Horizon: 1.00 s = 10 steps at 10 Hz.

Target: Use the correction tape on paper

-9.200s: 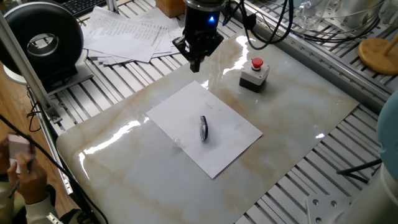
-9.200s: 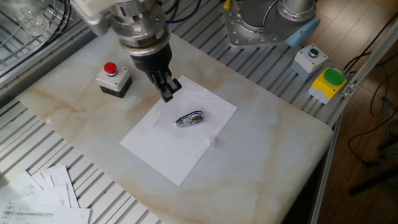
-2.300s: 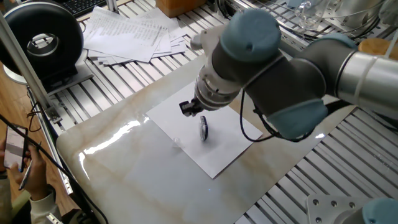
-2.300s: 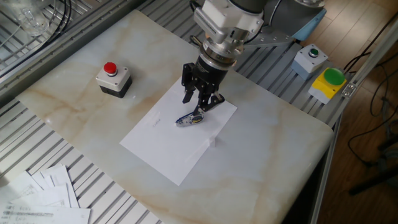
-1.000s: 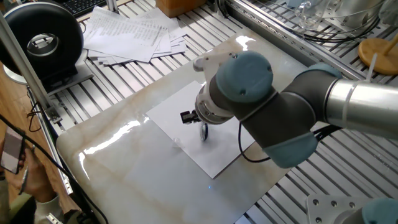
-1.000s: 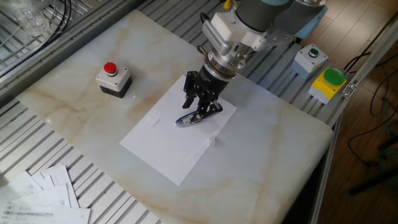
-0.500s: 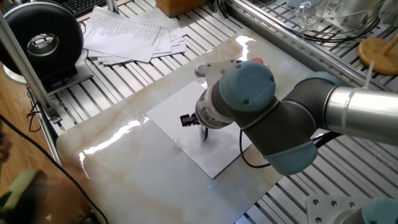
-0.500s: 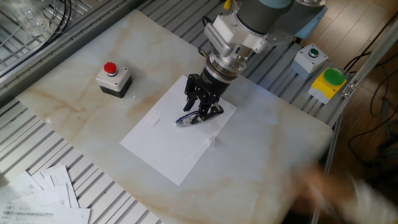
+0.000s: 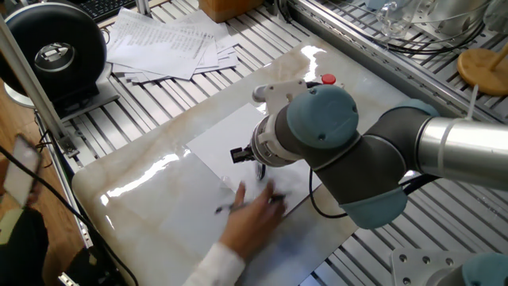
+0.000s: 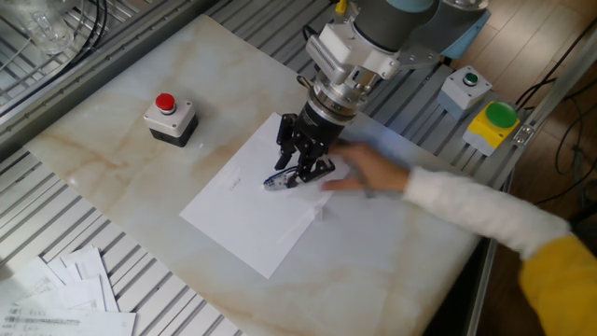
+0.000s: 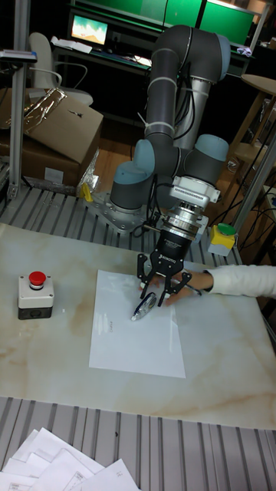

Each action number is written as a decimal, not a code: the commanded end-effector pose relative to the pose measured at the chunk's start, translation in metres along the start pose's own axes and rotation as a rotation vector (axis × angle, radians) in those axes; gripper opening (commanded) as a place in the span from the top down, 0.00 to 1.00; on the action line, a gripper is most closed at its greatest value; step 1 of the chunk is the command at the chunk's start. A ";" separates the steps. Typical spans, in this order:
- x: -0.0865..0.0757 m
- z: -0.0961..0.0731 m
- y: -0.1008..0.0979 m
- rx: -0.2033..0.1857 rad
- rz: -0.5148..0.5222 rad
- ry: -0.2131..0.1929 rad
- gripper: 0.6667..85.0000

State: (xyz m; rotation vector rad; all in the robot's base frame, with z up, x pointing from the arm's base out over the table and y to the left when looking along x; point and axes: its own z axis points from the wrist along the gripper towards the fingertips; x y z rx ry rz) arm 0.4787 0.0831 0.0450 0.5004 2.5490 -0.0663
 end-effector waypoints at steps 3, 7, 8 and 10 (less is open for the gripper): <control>0.005 0.002 -0.006 0.001 -0.015 0.016 0.50; 0.008 0.003 -0.006 -0.006 -0.011 0.023 0.51; 0.008 0.002 -0.006 -0.005 -0.015 0.023 0.51; 0.010 0.000 -0.007 0.000 -0.022 0.037 0.51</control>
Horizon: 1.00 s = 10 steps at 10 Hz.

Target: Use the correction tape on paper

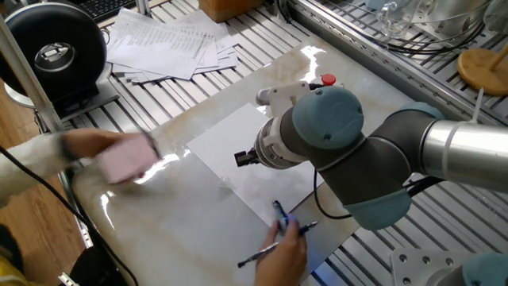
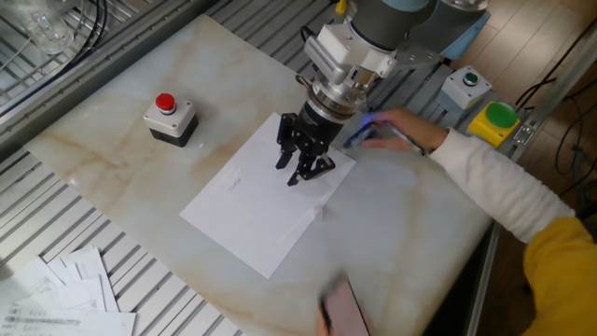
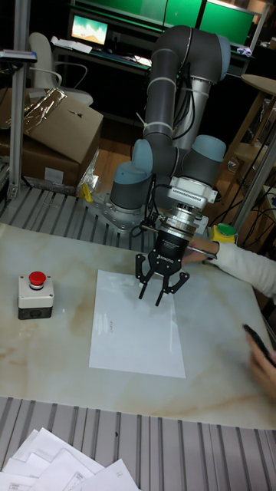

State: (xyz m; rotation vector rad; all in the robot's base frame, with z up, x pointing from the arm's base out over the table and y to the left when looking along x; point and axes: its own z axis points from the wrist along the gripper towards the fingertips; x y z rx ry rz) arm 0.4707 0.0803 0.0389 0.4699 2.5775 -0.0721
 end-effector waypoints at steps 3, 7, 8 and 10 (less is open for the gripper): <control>0.003 -0.003 -0.002 0.002 -0.006 0.027 0.51; 0.006 -0.007 -0.006 0.007 -0.033 0.054 0.51; 0.007 -0.007 -0.007 0.003 -0.039 0.061 0.51; 0.006 -0.010 -0.009 -0.003 -0.074 0.083 0.52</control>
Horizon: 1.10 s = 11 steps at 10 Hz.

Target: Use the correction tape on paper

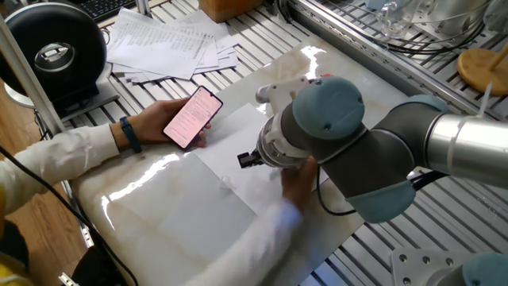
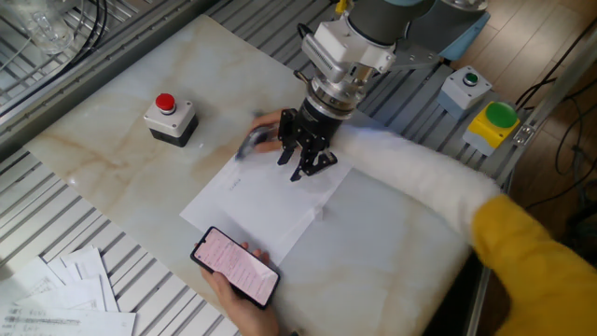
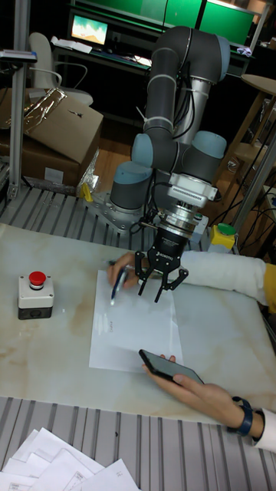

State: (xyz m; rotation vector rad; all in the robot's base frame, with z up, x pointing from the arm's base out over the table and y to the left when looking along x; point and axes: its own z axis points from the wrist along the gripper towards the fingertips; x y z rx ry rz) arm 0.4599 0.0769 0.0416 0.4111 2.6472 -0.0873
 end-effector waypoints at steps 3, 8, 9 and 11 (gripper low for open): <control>-0.004 -0.012 -0.006 -0.027 -0.064 0.093 0.53; -0.001 -0.030 -0.003 -0.015 -0.061 0.163 0.54; -0.005 -0.042 -0.002 -0.015 -0.060 0.187 0.55; -0.019 -0.067 -0.001 -0.012 -0.080 0.211 0.55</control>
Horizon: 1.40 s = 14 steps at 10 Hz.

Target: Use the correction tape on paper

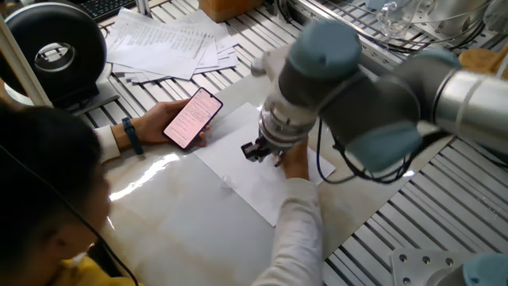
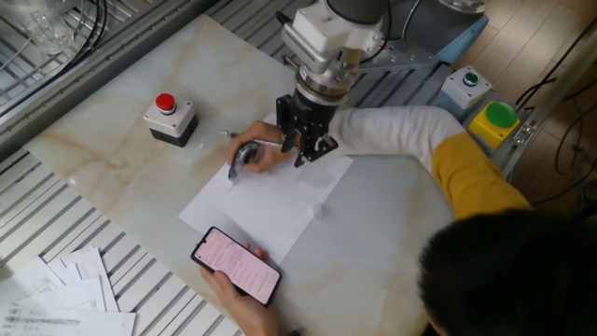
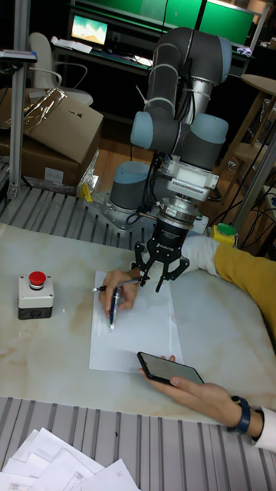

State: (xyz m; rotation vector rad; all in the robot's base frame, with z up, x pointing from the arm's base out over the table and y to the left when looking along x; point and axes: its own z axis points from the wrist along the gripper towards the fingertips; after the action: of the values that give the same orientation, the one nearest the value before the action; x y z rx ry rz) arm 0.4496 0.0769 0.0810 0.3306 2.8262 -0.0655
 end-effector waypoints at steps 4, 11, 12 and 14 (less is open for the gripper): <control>-0.009 -0.058 -0.008 0.029 -0.097 0.101 0.57; 0.001 -0.063 -0.030 0.065 -0.184 0.155 0.59; 0.001 -0.063 -0.031 0.067 -0.186 0.156 0.59; 0.002 -0.062 -0.031 0.066 -0.187 0.158 0.59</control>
State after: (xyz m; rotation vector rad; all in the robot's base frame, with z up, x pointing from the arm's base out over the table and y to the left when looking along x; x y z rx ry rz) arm 0.4245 0.0509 0.1395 0.0908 3.0025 -0.1937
